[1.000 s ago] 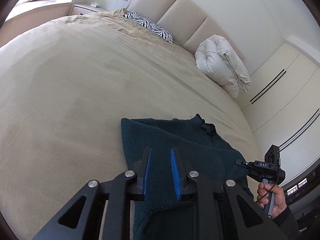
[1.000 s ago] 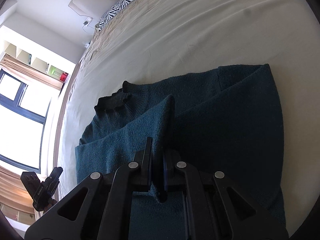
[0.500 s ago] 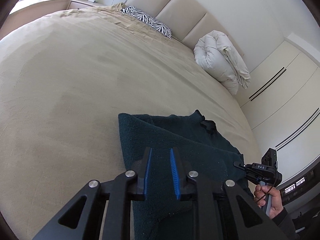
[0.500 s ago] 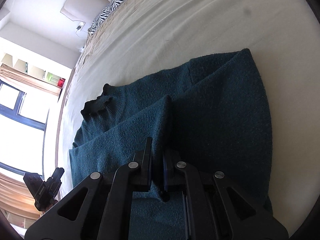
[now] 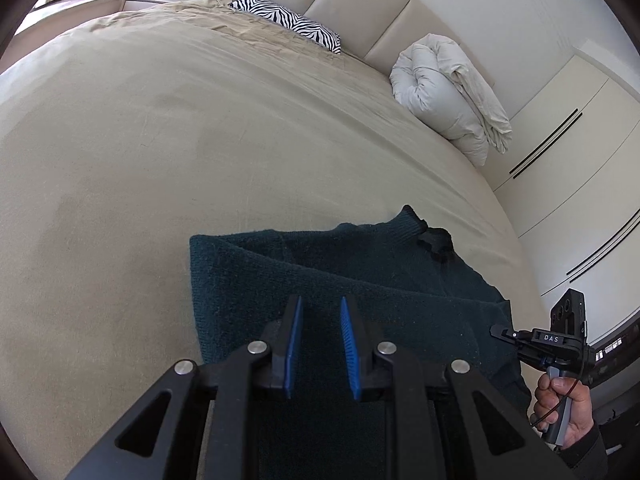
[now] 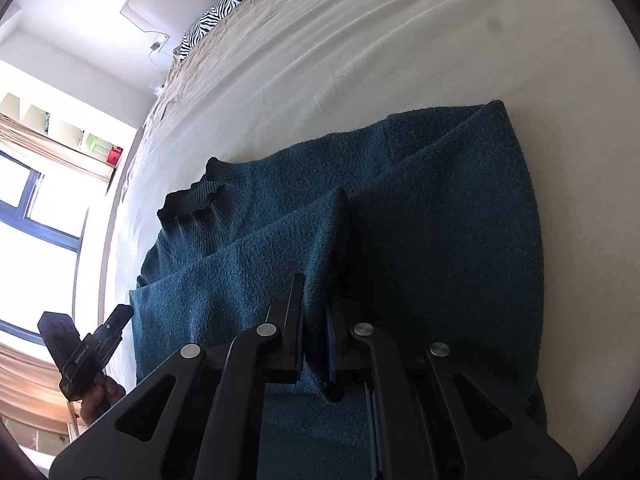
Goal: Fold small clothes
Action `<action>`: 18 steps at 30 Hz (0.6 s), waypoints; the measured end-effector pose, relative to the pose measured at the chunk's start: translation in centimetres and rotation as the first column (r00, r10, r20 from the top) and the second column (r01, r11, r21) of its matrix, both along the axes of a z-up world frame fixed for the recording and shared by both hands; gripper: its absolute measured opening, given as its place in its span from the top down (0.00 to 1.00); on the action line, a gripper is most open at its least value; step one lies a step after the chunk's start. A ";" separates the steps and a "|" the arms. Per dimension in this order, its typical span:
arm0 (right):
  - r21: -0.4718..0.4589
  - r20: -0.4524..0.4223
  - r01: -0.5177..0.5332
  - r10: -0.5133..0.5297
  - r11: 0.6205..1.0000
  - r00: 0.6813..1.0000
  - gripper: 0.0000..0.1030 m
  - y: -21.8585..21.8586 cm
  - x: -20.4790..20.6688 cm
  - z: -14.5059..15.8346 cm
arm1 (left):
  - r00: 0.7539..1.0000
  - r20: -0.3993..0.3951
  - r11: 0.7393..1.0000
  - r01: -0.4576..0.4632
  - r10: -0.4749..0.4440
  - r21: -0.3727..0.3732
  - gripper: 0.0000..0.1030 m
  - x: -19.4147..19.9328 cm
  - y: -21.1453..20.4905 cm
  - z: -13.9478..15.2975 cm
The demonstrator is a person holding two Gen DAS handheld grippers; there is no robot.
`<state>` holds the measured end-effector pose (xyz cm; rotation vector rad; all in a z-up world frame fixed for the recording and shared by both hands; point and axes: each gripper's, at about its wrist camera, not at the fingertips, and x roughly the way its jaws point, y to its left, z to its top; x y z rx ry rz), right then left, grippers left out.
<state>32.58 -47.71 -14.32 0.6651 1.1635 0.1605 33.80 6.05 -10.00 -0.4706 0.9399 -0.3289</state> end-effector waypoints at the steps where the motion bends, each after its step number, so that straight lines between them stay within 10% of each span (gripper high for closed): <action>1: 0.012 -0.006 0.004 -0.004 1.000 1.000 0.93 -0.1 0.1 -0.4 | 1.000 -0.016 1.000 -0.003 0.003 0.007 0.80 0.4 0.1 -0.7; 6: 0.073 0.003 0.032 -0.032 0.997 0.999 0.93 -0.7 -0.3 -1.2 | 0.999 -0.052 0.999 -0.017 0.014 -0.051 0.95 1.5 1.6 -3.0; 18: 0.272 0.059 0.082 -0.102 0.959 0.993 0.85 -1.5 -4.4 -0.9 | 0.996 -0.045 0.994 0.073 -0.077 -0.087 0.87 1.4 4.0 -2.9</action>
